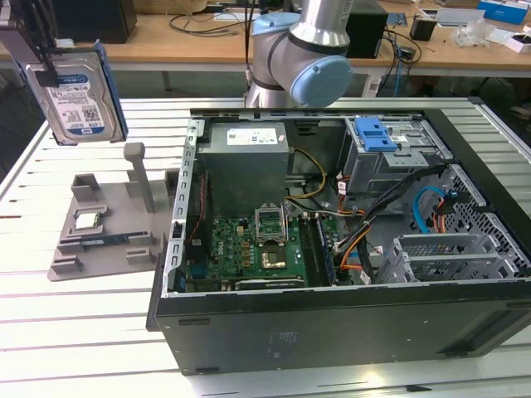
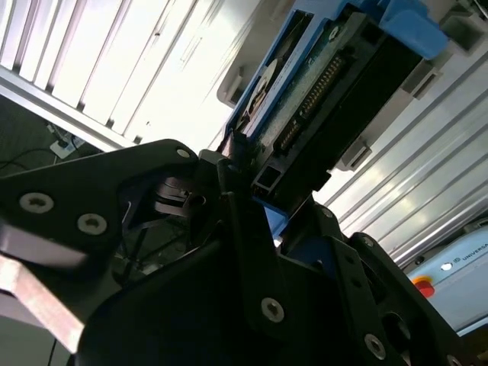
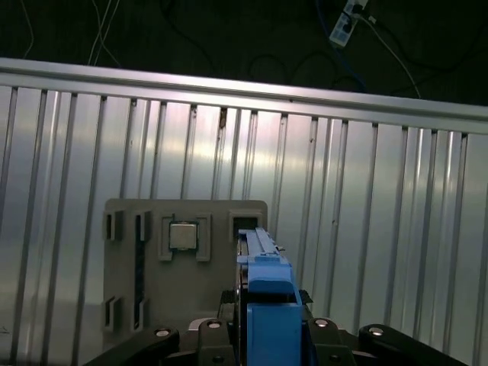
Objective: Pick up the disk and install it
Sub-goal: 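Pick up the disk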
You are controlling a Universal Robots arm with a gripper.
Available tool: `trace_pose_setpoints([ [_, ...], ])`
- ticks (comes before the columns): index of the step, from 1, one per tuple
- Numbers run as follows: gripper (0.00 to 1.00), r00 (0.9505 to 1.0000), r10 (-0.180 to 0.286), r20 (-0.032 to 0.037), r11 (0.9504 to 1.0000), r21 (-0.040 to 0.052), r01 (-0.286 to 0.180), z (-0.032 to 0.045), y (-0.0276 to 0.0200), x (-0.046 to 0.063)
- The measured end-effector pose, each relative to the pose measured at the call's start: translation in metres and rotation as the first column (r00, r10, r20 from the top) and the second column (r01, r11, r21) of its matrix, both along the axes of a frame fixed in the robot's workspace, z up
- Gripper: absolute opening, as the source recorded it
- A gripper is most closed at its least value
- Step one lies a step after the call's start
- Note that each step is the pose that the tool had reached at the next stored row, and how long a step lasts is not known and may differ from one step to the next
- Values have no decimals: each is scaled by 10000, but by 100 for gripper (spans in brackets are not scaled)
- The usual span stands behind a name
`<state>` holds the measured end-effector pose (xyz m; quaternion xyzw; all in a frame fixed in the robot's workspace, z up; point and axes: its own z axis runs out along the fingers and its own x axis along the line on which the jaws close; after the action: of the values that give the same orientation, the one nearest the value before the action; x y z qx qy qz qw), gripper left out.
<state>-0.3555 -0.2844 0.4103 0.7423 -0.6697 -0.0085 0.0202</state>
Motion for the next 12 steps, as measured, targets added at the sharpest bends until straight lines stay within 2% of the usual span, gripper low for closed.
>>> trace_pose_setpoints([
  [8, 37, 10000, 0, -1, 10000, 0, 0, 159, 9, 0],
  [12, 37, 10000, 0, -1, 10000, 0, 0, 273, 13, 0],
])
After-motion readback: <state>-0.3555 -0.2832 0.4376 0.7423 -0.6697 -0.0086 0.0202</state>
